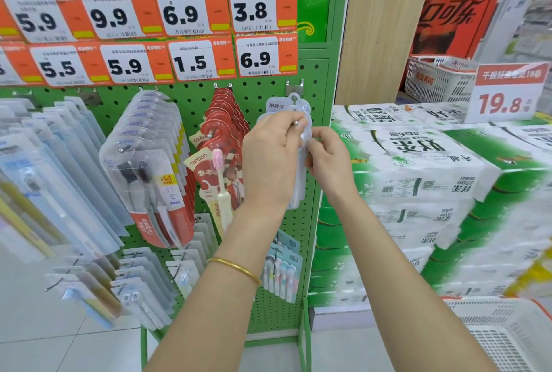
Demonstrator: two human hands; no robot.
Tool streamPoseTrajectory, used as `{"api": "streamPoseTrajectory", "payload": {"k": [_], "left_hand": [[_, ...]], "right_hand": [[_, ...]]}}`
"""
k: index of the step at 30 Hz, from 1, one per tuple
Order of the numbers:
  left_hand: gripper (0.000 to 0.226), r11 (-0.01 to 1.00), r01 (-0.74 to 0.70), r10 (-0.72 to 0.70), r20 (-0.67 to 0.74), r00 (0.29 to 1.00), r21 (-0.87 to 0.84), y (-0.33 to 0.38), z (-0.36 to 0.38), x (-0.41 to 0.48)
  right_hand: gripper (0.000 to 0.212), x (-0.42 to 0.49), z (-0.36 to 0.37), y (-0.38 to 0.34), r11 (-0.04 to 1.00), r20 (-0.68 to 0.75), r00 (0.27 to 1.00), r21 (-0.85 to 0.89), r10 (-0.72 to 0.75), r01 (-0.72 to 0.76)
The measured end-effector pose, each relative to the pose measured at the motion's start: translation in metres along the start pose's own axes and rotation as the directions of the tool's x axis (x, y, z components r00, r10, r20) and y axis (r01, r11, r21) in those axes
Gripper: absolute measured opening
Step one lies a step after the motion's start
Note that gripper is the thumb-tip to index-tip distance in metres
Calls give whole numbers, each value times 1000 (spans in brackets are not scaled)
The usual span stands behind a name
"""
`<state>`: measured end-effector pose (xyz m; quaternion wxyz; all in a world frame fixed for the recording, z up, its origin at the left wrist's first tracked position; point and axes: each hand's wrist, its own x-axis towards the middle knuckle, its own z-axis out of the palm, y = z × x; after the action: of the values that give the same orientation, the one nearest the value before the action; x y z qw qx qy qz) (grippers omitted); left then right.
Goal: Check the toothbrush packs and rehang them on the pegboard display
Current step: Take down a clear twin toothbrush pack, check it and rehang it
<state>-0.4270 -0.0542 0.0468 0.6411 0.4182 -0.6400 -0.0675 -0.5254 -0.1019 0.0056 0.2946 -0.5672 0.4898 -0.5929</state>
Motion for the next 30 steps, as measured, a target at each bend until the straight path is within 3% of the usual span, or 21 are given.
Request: {"api": "streamPoseTrajectory", "payload": {"k": [5,9,13,19,30], "left_hand": [[20,990,-101,100,10,995,94,4,1,5],[22,970,-179,175,37,984,164,6,1,10],[37,949,-211,204,55,977,233,5,0,17],[26,929,-230,228,41,973,290,8,4,21],[5,889,-255,270,12,963,380,11,18,17]], "right_hand": [[43,12,0,-5,995,11,995,22,-95,95],[34,26,-2,-8,984,13,984,3,-177,177],[31,39,2,-13,981,43,980,8,-193,193],[22,46,4,-24,958,-42,957,-19,-287,286],[15,59,7,-12,834,-178,820,-224,-544,505]]}}
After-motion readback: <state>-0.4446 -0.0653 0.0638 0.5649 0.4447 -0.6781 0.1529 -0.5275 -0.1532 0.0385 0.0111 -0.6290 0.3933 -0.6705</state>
